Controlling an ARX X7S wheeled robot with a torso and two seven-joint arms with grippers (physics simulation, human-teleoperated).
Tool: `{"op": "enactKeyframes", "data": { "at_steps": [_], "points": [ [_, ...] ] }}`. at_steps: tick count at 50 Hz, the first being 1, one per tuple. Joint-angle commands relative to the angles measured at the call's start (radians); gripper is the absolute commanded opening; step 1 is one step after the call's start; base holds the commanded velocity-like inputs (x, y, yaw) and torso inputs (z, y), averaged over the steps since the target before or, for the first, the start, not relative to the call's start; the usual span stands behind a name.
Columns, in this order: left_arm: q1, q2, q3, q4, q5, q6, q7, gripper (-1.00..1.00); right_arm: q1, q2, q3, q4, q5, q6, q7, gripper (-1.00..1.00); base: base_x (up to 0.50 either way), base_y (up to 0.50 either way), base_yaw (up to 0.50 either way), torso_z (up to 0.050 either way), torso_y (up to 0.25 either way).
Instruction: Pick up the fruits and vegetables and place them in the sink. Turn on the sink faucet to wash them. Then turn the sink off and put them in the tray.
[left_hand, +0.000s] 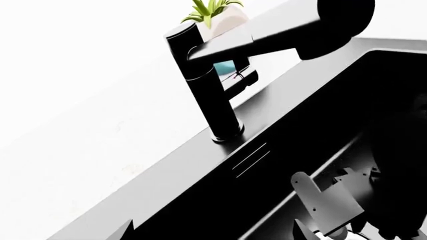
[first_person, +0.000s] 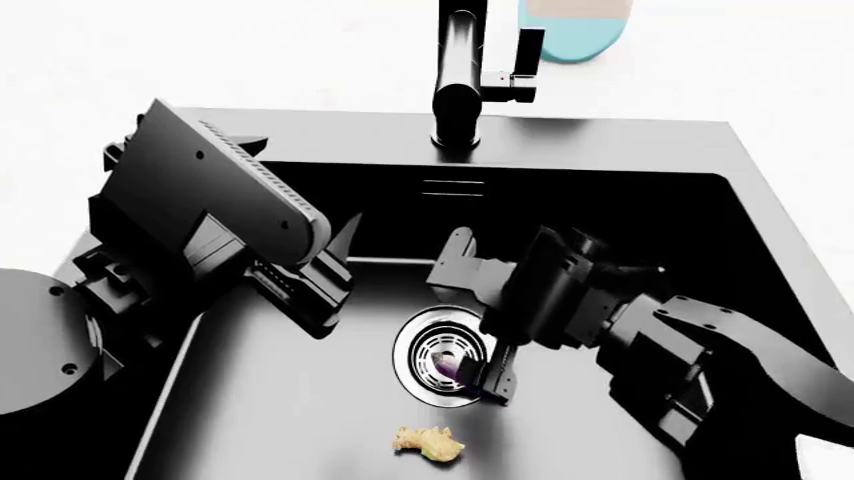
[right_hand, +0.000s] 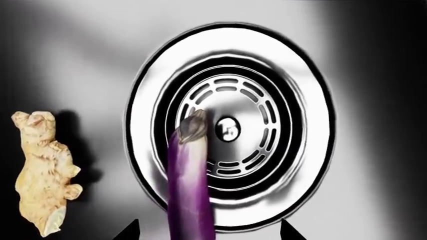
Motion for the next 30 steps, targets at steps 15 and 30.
{"op": "enactKeyframes", "data": {
  "at_steps": [15,30],
  "points": [
    [0.018,-0.010,0.005,-0.001,0.017,0.019,0.014,1.00,-0.047,-0.155,-0.083,0.372,-0.048,-0.184,-0.081,1.00,0.00,0.00,0.00,0.000,0.000],
    [0.028,-0.005,0.015,0.002,0.027,0.026,0.014,1.00,-0.063,-0.157,-0.156,0.400,0.023,-0.198,-0.060,1.00,0.00,0.00,0.00,0.000,0.000]
  ]
}}
